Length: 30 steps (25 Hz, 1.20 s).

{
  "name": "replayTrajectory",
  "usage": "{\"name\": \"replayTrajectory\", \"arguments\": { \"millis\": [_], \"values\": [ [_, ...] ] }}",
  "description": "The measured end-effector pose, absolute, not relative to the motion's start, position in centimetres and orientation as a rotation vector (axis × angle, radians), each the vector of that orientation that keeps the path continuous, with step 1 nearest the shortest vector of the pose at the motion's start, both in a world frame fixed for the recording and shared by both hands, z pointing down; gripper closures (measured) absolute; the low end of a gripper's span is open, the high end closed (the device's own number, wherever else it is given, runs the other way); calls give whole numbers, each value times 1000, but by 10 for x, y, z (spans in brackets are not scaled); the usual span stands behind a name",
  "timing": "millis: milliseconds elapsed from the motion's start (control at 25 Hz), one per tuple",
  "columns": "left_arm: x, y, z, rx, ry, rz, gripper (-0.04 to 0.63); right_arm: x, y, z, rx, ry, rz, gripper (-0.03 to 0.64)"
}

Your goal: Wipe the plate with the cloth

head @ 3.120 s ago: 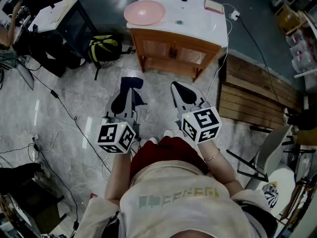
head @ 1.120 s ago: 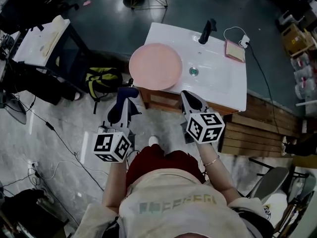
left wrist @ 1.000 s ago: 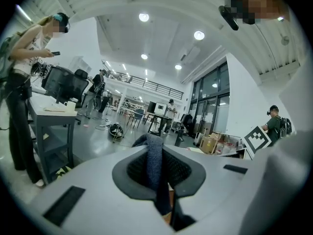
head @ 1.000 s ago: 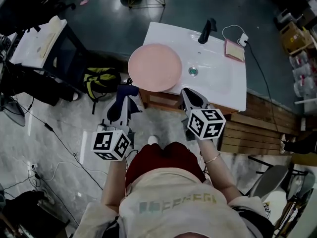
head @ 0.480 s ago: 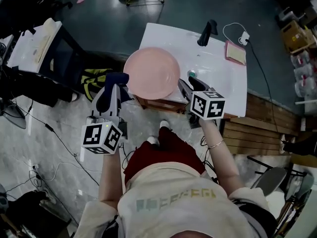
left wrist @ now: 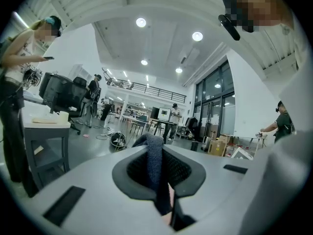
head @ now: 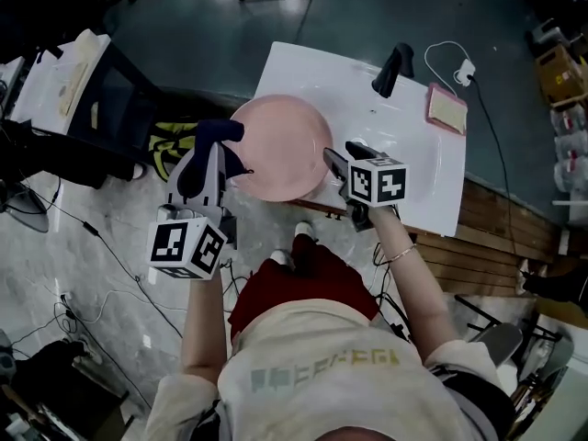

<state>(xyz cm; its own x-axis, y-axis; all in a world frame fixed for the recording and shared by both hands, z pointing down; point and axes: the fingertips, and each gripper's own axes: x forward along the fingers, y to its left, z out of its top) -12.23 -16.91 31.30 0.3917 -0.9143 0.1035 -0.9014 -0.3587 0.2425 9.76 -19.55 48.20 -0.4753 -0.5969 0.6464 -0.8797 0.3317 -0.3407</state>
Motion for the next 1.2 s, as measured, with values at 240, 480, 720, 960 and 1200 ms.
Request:
{"name": "replayTrajectory", "arguments": {
  "millis": [240, 480, 720, 960, 1200],
  "values": [
    [-110, -190, 321, 2377, -1580, -46, 555, 97, -212, 502, 1264, -2143, 1005, 390],
    [-98, -203, 335, 2360, -1555, -21, 554, 84, -215, 513, 1126, -2166, 982, 474],
    [-91, -213, 348, 2358, -1519, 14, 554, 79, -222, 513, 1127, -2150, 925, 512],
    [-71, -222, 357, 2387, -1442, 57, 554, 86, -226, 515, 1165, -2104, 878, 548],
    [-41, -235, 347, 2454, -1332, 63, 555, 86, -228, 513, 1189, -2091, 870, 551]
  ]
}}
